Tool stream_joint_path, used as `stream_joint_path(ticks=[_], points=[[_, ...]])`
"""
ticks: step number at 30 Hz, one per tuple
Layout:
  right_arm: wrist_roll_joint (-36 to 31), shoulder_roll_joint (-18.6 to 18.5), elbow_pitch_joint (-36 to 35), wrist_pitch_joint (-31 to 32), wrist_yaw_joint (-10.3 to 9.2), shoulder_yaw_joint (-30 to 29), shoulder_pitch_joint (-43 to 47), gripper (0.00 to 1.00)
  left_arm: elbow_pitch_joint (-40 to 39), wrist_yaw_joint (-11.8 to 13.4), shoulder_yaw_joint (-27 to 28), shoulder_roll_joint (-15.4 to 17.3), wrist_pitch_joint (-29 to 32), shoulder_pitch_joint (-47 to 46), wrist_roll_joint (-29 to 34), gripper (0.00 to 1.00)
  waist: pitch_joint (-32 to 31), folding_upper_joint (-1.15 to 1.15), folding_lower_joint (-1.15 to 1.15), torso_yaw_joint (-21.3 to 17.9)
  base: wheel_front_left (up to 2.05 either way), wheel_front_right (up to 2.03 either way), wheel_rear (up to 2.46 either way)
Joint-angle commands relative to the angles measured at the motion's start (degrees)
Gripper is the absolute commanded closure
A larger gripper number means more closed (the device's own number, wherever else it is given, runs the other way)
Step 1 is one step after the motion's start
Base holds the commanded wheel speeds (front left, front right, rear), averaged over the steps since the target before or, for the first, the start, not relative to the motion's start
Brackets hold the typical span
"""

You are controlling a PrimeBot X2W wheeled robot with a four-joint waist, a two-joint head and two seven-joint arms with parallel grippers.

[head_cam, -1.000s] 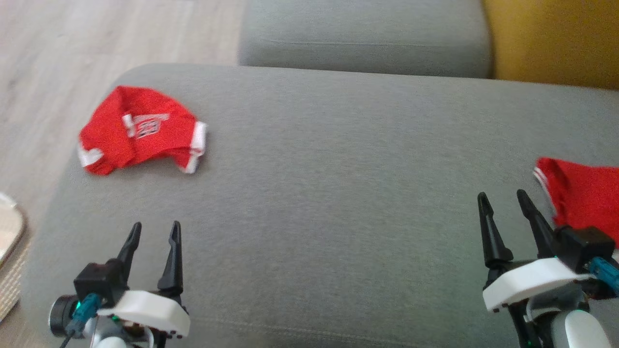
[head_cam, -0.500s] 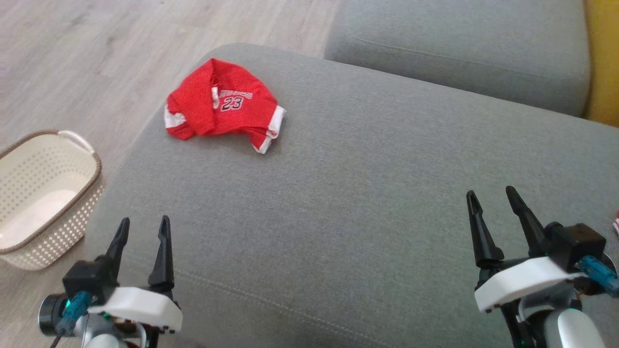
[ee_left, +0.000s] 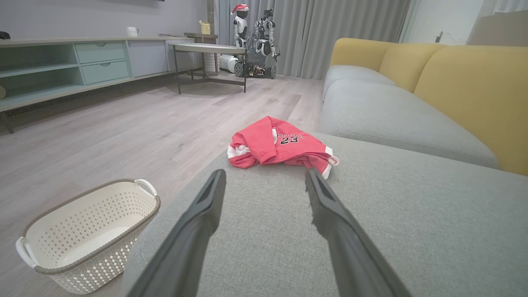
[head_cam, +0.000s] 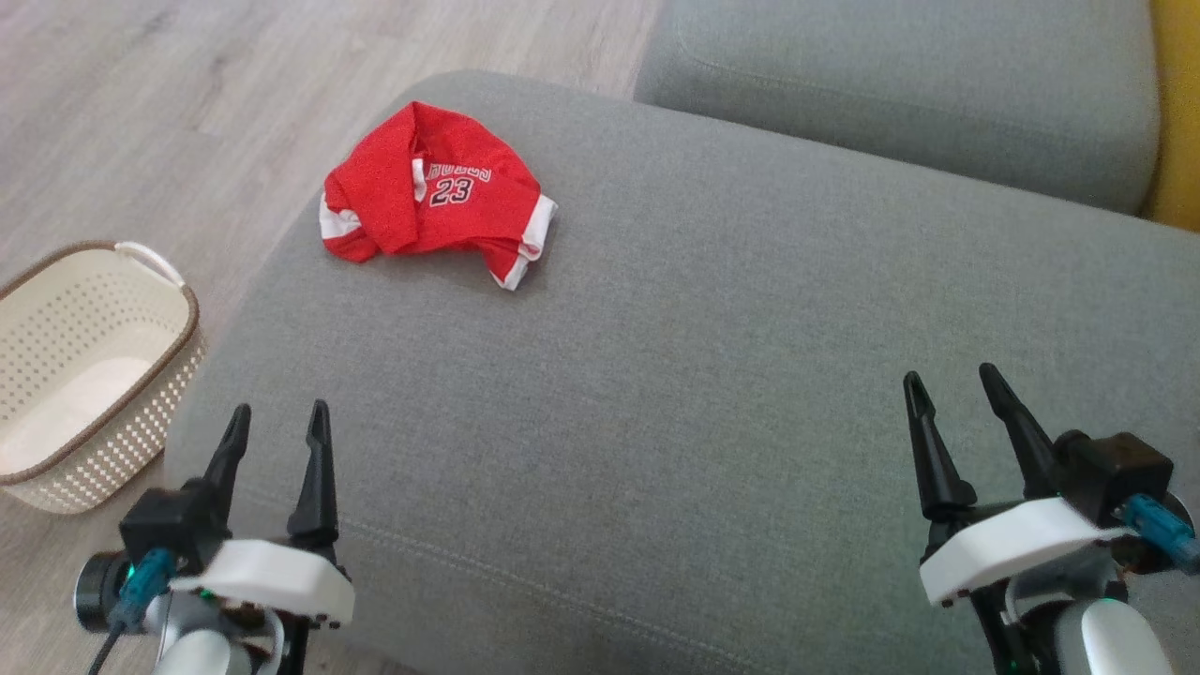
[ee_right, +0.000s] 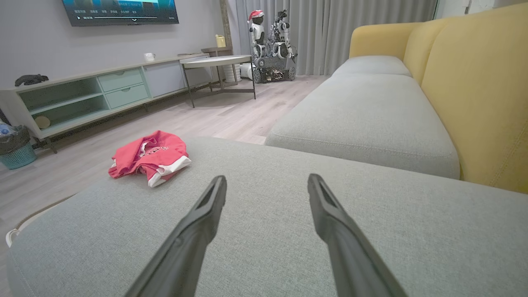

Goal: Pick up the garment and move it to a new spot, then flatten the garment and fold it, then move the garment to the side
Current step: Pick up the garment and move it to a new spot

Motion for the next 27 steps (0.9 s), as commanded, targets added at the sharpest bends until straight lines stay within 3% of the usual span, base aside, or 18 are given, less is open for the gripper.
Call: stream_joint_path(ticks=[1, 14, 20, 27], points=[[0.06, -0.31, -2.3, 0.44, -0.04, 1.2, -2.45, 0.0, -1.34, -0.1, 2.24, 0.76, -0.46, -4.57, -0.57, 0.0, 1.49, 0.0, 0.0, -0.77, 0.0, 0.0, 0.0], [-3.74, -0.31, -8.3, 4.07, -0.04, 0.91, -10.37, 0.0, 4.1, -2.55, 5.78, -1.23, -1.03, -22.29, -2.55, 0.0, 17.88, 0.0, 0.0, -8.12, 0.0, 0.0, 0.0], [-4.83, -0.31, -9.12, 4.53, -0.04, 1.38, -13.65, 0.0, 16.25, -5.86, 7.93, 0.65, -0.2, -34.38, -4.69, 0.0, 23.77, 0.0, 0.0, -12.19, 0.0, 0.0, 0.0], [-4.52, -0.31, -8.57, 3.56, -0.04, 2.99, -16.44, 0.0, 37.8, -9.44, 8.91, 4.04, 3.69, -47.52, -6.31, 0.0, 28.3, 0.0, 0.0, -16.47, 0.0, 0.0, 0.0]])
